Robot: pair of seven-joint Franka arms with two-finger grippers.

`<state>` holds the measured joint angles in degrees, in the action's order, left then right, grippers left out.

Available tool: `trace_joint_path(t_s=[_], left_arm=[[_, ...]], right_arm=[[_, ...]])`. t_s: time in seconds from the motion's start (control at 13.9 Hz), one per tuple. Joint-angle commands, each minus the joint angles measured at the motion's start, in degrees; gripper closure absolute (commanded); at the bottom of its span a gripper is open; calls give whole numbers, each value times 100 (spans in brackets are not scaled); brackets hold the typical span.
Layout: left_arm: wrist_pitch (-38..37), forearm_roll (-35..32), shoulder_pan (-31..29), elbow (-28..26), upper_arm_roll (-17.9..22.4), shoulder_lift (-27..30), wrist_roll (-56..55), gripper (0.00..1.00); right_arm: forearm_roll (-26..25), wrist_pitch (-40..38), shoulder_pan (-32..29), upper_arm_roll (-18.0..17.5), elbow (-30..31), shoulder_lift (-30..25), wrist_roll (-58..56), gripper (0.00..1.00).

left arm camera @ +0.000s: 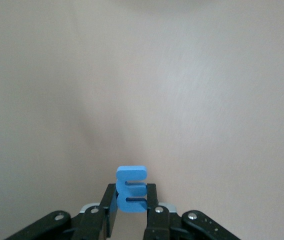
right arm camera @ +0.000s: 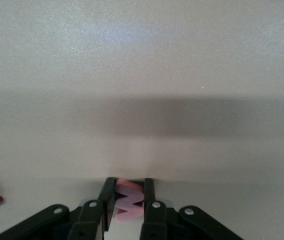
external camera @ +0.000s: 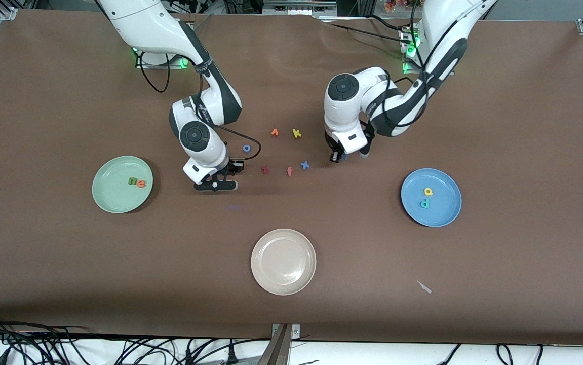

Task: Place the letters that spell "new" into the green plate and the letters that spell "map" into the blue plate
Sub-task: 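Drop the W on the green plate while the left gripper drops the E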

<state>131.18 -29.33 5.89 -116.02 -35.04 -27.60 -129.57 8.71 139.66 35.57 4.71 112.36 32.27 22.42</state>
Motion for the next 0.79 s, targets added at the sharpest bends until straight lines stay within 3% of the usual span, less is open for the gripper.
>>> trace_joint_path(t_s=[0.0,0.22,0.43,0.72], left_arm=[[-951,-46,-289,394,-64,124,1429,95],[-1734,-29,-719,825,-64,124,3116,95],[-2018,32,-1246,1046,-55,124,4796,94],[-2009,24,-1906,1046,-47,45,6844,95]], right_arm=[[26,-874,29,56,-660,113,-89,81],[-19,-1870,-383,152,-1041,-10,-1243,81],[-158,-2336,-402,906,-1005,-177,-2547,81],[-256,-2575,-516,1804,-997,-107,-3330,81]])
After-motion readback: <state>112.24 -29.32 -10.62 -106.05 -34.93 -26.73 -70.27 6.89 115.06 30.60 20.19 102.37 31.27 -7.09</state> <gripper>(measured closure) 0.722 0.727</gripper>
